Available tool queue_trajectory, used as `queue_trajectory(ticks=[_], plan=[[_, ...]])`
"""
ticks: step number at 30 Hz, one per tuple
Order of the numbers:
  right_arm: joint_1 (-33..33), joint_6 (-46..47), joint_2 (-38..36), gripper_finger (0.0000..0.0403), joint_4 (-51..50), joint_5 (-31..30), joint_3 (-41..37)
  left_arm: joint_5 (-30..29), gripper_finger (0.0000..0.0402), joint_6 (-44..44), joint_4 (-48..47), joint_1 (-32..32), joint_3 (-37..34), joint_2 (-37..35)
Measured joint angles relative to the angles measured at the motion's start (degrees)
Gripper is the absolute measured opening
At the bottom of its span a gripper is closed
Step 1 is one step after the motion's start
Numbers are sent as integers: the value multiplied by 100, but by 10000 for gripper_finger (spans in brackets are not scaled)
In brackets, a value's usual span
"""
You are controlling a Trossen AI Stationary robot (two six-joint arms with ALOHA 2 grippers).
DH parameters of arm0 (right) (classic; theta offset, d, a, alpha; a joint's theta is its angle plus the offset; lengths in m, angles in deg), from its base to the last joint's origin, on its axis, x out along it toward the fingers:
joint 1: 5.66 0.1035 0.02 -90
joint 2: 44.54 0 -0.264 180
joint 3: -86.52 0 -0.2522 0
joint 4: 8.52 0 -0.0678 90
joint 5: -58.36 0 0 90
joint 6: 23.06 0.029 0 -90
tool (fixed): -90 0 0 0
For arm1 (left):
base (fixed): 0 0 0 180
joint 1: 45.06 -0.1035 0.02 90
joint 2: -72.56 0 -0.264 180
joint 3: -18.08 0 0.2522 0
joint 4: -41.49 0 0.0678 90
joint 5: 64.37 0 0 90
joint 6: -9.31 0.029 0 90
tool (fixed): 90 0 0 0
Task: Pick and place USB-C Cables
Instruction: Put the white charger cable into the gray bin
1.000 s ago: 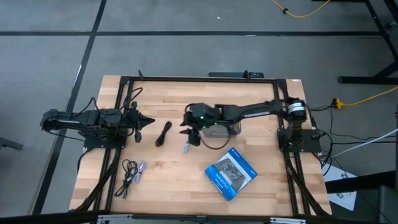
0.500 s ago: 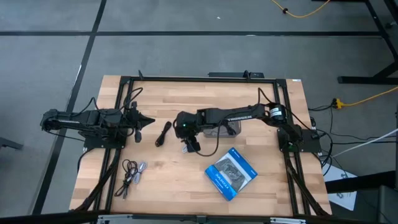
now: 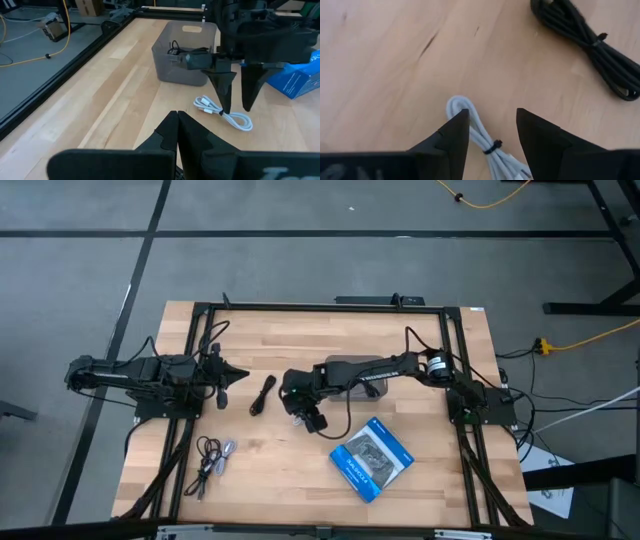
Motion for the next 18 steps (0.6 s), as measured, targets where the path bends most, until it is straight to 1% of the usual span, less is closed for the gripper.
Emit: queue_trajectory(ticks=[3, 6, 9, 15, 18], plan=[[-2, -321, 17, 168, -119, 3, -9, -1, 0, 0, 0, -1, -1, 0], [-2, -365, 78, 168, -275, -2, -38, -1, 0, 0, 0, 1, -1, 0], [-2, -586, 151, 168, -221, -4, -39, 0, 0, 0, 0, 1, -1, -1], [-6, -631, 380, 168, -159, -7, -35, 0, 0, 0, -6, -1, -1, -1], [-4, -601, 468, 167, -132, -182, -34, -1, 0, 1, -20, 1, 2, -2]])
